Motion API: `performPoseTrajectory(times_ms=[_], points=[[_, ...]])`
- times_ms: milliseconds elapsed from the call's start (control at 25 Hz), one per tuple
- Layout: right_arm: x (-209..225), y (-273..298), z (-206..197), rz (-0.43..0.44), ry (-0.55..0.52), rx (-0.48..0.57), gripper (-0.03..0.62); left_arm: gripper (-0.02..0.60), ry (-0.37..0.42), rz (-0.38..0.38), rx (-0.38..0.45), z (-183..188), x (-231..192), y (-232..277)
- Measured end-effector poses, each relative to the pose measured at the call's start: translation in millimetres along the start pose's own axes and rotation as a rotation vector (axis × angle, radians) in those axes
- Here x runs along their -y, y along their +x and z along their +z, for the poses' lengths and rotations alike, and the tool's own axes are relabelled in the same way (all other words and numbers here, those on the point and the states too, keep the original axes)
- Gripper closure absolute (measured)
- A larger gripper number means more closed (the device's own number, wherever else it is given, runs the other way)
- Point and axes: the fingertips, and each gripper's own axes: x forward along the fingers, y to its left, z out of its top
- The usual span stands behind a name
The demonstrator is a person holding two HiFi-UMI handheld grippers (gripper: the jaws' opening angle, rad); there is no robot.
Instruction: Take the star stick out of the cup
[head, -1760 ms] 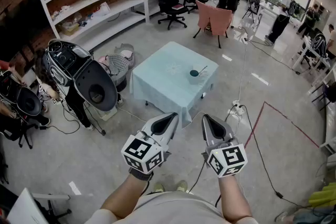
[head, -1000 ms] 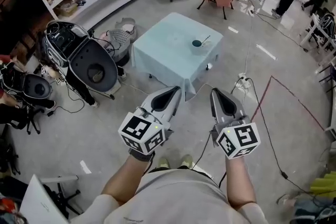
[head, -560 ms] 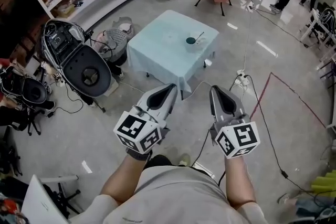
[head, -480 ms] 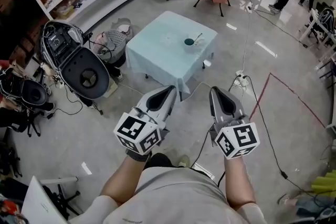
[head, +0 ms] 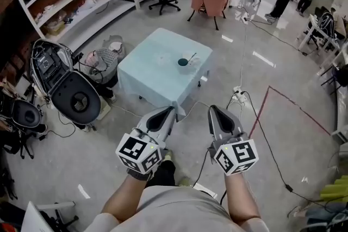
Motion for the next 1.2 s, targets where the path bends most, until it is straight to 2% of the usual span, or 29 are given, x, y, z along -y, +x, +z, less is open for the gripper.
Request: performPoseTrajectory(times_ms=[360,760,960,1200], points=[[31,92,-14,-0.029,0.001,-0.038,0.583,0.575,-0.012,-0.037,-0.012,-1,-75,67],[61,205,-29,-0.082,0.016,-0.076,0.583,0.575,-0.012,-0.074,0.004,19,-176,143],[76,244,-49,-0.117,0.04,-0.104,0.582,0.575,-0.008,-0.11,-0.009,13,-208,176],[95,268,-84,-0.118,0.071,-0.189,0.58,0.575,-0.028,-0.131,-0.047,-7,-222,204]])
